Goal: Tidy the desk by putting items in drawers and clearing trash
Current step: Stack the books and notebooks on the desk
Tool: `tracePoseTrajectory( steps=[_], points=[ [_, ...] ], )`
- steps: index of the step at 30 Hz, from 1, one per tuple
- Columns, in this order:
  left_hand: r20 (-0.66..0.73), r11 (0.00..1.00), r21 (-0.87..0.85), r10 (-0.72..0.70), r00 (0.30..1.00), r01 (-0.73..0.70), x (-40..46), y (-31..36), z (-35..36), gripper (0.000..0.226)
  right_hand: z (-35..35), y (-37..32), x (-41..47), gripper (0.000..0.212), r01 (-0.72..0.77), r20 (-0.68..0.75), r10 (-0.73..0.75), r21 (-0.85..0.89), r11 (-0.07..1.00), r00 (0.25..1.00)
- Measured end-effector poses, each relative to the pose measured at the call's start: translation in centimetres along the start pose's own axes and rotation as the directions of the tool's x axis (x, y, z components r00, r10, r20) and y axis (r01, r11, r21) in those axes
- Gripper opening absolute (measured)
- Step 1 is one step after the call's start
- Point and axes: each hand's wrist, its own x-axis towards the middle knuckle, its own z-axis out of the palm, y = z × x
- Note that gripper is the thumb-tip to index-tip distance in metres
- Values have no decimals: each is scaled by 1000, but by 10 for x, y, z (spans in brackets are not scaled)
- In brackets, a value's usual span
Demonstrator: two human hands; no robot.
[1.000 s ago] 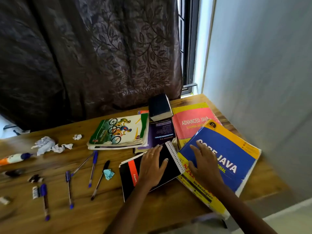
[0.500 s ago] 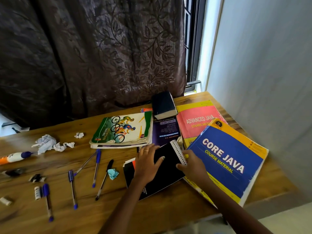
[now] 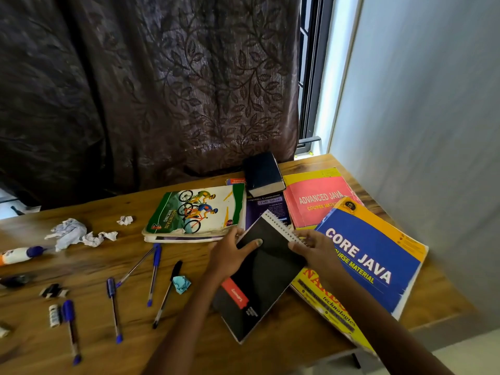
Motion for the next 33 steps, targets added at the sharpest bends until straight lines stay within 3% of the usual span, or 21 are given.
tracePoseTrajectory(
  steps=[2, 5, 11, 14, 17, 22, 26, 30, 33],
  points=[
    [37, 990, -144, -4, 999, 9, 2, 3, -7, 55, -1, -7, -1, 26, 1, -39, 5, 154, 988, 999],
    [49, 953, -301, -4, 999, 19, -1, 15, -11, 31, -1, -14, -2, 28, -52, -60, 75, 316, 947, 995],
    [-36, 913, -408, -9, 999, -7, -3, 39, 3, 15, -9, -1, -22, 29, -236, 58, 233, 405, 883, 971],
    [-23, 917, -396, 42, 999, -47, 3, 55, 21, 22, -20, 7, -31, 18, -144, -85, 201, 438, 887, 976],
    [61, 908, -419, 66, 996, -35, 7, 75, 42, 24, -39, 9, -30, 25, -78, -281, 232, 468, 880, 931],
    [228, 955, -296, 93, 969, -22, 9, 88, 77, 37, -85, 22, -19, 22, -22, -477, 268, 459, 888, 837],
    [279, 989, -116, 124, 952, -94, 4, 82, 98, 42, -111, 38, -10, 39, -144, -459, 314, 366, 919, 831],
    [315, 999, -13, 32, 949, -29, -2, 72, 110, 66, -125, 52, -11, 59, -220, -466, 310, 238, 946, 829],
    [297, 1000, 6, 18, 955, -21, -1, 73, 110, 66, -129, 63, -22, 40, -222, -598, 289, 185, 957, 747]
  ],
)
